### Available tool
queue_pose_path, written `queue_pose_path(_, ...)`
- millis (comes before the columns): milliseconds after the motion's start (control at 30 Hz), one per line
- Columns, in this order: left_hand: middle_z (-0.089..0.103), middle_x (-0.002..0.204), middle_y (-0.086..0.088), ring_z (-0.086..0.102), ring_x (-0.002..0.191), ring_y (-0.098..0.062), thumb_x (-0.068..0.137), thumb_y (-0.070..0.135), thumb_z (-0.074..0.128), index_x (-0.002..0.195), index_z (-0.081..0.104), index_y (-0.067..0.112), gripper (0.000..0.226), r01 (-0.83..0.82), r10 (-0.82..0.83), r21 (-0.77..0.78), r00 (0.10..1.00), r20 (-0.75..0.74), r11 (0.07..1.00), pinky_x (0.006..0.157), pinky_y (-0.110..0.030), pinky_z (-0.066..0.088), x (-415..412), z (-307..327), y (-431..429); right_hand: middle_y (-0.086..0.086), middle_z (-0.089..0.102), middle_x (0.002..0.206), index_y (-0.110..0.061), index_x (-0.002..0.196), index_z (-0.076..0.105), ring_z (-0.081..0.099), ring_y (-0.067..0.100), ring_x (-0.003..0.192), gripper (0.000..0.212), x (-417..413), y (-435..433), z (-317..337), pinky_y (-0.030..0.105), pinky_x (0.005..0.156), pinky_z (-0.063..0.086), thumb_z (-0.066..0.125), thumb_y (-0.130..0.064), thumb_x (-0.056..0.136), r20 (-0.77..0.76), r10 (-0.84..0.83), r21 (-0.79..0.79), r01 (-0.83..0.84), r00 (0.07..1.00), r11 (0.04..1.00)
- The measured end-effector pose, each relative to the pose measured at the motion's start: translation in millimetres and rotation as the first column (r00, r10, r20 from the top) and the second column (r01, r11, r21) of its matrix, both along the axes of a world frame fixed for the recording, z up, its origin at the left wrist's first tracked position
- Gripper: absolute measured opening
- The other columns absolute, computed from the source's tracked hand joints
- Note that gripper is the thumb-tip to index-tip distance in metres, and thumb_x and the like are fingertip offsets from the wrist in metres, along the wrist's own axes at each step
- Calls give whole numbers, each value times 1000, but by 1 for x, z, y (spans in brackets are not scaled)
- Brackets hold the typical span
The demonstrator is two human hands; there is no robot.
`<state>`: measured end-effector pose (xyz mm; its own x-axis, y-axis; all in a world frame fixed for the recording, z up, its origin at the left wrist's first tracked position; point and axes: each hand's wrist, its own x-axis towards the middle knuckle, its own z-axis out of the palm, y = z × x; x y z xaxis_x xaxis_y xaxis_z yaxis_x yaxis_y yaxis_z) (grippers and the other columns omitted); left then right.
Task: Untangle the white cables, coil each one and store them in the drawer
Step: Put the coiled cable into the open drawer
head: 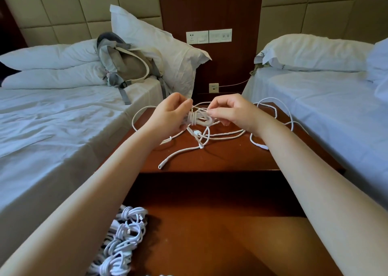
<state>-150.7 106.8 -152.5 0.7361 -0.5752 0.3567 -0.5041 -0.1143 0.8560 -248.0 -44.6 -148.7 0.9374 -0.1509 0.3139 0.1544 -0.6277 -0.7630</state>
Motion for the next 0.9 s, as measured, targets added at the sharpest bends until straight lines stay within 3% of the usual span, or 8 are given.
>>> queue_pose_path(133,51,64,-4,47,41,-3,97,17,46,76,48,14,21,-111,113,-40,992,55,993,42,-21,40,-8,-11,20,-12,56,57,-18,78,67,48,5,57,12,-2,20,-2,23,62,43,63,-23,89,1,18,3,-18,1000,1000)
queue_pose_path(233,50,61,0,45,37,0,97,16,47,78,48,13,19,-164,167,-54,984,66,985,41,-16,39,-14,-25,39,1,58,69,-16,78,67,48,9,61,14,-4,38,-11,25,62,42,65,-26,88,-46,76,10,-76,996,997)
queue_pose_path(333,51,65,1,48,42,0,96,17,49,75,48,16,21,-192,193,-21,979,68,981,45,-17,42,-20,-40,59,9,61,77,-20,78,67,50,4,60,12,-8,55,-25,24,62,45,68,-29,86,-81,111,-38,-115,990,993)
queue_pose_path(400,54,67,-1,53,51,-6,95,17,48,76,50,17,20,-165,165,13,986,7,986,52,-25,47,-26,-49,71,13,64,82,-19,82,69,52,5,63,12,-12,66,-33,24,64,47,69,-30,85,-116,110,-73,-119,987,990)
queue_pose_path(567,54,60,-3,52,41,-8,96,16,46,73,50,15,22,-115,117,153,993,1,981,40,-21,41,-40,-69,98,2,68,84,-16,86,69,56,-3,58,16,-25,89,-52,14,59,48,69,-32,84,-257,152,-97,-182,954,979)
queue_pose_path(667,52,61,-1,51,42,-4,97,18,46,73,51,16,25,-111,107,240,994,29,964,42,-20,42,-47,-81,112,-7,66,83,-20,85,69,62,6,73,15,-33,100,-65,19,67,50,71,-35,82,-304,179,-123,-225,936,967)
queue_pose_path(900,62,79,-1,59,75,-18,95,32,49,81,59,15,24,-189,73,521,969,234,832,69,-32,46,-45,-95,131,2,68,85,-18,85,68,61,11,71,12,-44,117,-99,18,63,50,70,-30,84,-425,246,-53,-295,871,954)
